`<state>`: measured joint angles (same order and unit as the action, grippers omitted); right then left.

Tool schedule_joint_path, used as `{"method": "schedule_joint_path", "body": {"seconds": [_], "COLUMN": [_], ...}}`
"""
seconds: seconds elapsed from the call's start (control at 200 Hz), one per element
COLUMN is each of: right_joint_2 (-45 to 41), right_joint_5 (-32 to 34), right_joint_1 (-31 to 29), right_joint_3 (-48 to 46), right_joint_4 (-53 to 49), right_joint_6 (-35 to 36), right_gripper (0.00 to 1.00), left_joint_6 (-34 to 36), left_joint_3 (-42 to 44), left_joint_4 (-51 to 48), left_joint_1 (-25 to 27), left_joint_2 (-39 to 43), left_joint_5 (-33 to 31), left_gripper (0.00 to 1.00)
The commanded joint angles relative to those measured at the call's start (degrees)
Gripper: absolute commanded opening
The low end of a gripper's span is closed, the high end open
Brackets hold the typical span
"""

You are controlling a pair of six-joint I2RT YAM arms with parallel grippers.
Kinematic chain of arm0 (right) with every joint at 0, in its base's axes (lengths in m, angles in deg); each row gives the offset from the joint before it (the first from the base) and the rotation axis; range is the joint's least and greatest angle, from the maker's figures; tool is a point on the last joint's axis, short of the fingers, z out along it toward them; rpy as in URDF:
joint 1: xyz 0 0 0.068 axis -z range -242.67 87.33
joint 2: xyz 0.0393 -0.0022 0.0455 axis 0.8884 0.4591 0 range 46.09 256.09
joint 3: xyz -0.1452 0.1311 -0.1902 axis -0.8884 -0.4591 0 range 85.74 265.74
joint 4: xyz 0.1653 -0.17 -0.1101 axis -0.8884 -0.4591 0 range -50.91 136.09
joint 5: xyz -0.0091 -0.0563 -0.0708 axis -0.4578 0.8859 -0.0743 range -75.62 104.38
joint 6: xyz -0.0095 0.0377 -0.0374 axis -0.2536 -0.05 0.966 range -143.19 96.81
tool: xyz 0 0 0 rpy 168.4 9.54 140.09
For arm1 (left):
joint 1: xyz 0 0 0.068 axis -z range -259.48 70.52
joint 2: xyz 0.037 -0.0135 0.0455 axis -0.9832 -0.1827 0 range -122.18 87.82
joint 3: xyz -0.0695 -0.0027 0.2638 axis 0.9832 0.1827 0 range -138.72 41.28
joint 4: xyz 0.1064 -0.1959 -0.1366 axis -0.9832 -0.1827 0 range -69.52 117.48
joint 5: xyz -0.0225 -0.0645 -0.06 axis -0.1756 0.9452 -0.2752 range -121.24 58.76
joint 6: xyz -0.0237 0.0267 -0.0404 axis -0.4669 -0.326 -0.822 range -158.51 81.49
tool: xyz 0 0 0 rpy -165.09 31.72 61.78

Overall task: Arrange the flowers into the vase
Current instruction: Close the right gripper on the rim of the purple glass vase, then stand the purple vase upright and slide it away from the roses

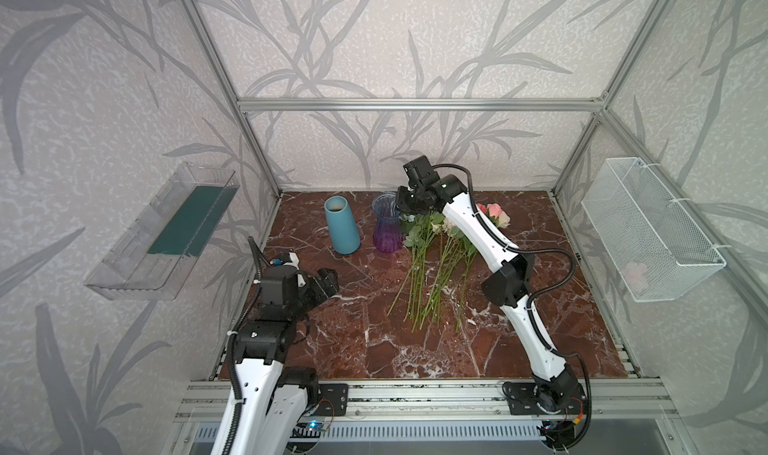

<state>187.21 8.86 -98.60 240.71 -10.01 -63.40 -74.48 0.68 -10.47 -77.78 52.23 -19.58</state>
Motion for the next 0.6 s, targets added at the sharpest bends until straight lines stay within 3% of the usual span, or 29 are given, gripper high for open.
{"method": "schedule_joint_path", "body": {"seconds": [0.0, 0.595], "right_joint_2": [-5.11, -10.27], "right_joint_5": [-0.85, -6.82], "right_joint_1": [0.15, -0.53], "right_joint_3": [-1.14, -4.01], "right_joint_4": [-0.60, -0.65], "right_joint_6": [1.10, 2.94], "right_gripper": [0.00, 0.00], "left_joint_6": [0.81, -0.70], "left_joint_3": [0.69, -0.08], "left_joint_4": [0.67, 4.13], "left_joint_1": [-0.18, -0.10], "left_joint_2": [0.41, -1.15], "left_joint_5": [-0.75, 2.26], "left_gripper": [0.92, 0.90]}}
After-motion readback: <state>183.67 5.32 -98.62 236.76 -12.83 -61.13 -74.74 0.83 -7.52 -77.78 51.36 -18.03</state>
